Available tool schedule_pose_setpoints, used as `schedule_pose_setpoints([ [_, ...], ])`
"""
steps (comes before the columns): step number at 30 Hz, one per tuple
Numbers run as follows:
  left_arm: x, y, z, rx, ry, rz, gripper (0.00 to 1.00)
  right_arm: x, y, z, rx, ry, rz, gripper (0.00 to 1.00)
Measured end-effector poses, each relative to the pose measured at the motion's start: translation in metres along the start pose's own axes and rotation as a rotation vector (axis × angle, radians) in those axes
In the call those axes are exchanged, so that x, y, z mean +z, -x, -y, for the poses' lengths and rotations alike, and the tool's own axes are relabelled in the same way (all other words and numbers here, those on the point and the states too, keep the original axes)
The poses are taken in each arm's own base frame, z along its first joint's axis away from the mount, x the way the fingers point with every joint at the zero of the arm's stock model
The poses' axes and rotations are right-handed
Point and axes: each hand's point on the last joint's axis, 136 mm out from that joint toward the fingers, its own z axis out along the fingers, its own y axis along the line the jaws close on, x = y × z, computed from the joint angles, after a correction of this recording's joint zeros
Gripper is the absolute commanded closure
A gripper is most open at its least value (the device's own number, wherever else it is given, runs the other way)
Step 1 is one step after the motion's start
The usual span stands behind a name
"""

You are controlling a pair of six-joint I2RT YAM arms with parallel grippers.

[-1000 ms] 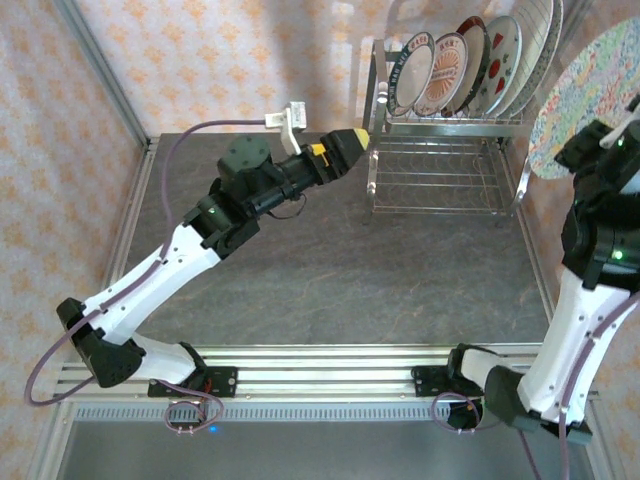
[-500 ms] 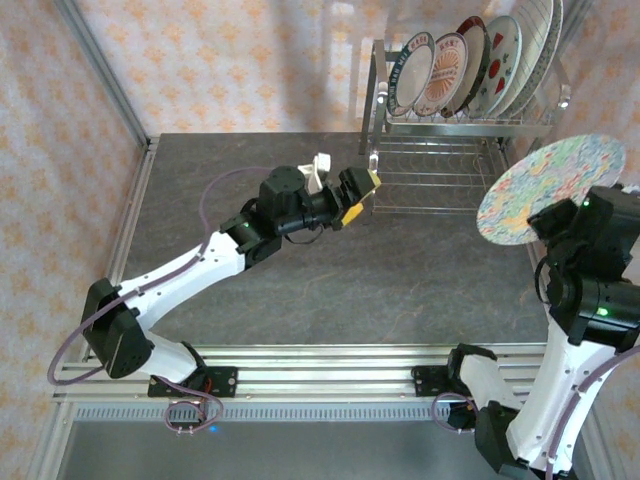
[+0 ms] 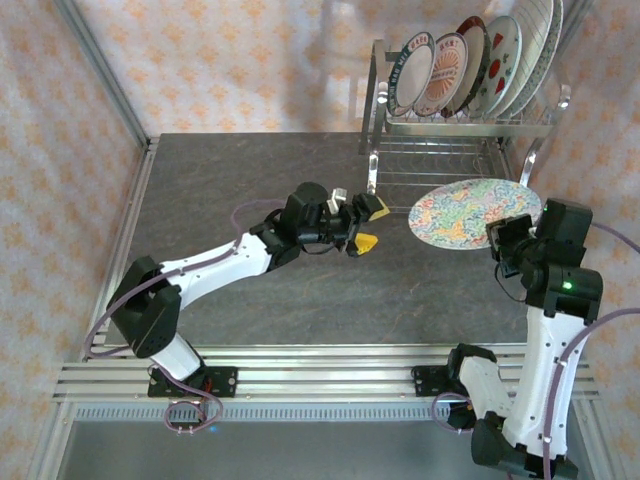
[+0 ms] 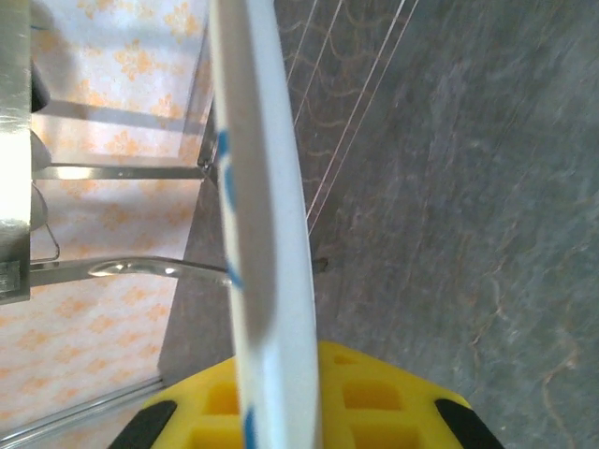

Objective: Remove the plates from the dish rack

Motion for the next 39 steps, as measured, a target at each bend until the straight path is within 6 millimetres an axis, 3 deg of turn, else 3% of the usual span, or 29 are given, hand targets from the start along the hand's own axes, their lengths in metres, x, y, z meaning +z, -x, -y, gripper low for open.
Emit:
schedule_pose_setpoints([
  [5,0.014,0.005,-0.008,-0.065,0.003,-0.017,0.32,0.016,-0.010,-0.003,0.070,0.049,-0.076,1.00],
  [9,0.021,0.007,-0.003,-0.088,-0.010,-0.025,0.38,0.021,-0.015,-0.007,0.092,0.079,-0.111,1.00],
  [17,0.025,0.011,0.002,-0.114,-0.023,-0.020,0.41,0.027,-0.013,-0.009,0.100,0.096,-0.116,1.00],
  [24,0.024,0.014,-0.003,-0.120,0.002,0.007,0.31,0.028,-0.013,-0.008,0.085,0.091,-0.119,1.00],
  [29,0.009,0.009,0.002,-0.104,0.021,0.034,0.27,0.027,-0.018,-0.011,0.079,0.101,-0.147,1.00],
  [36,-0.005,0.002,0.025,-0.071,-0.029,0.039,0.25,0.029,-0.024,-0.006,0.068,0.073,-0.186,1.00],
  [39,-0.003,0.002,0.024,-0.064,-0.026,0.035,0.31,0.028,-0.027,-0.007,0.071,0.083,-0.202,1.00],
])
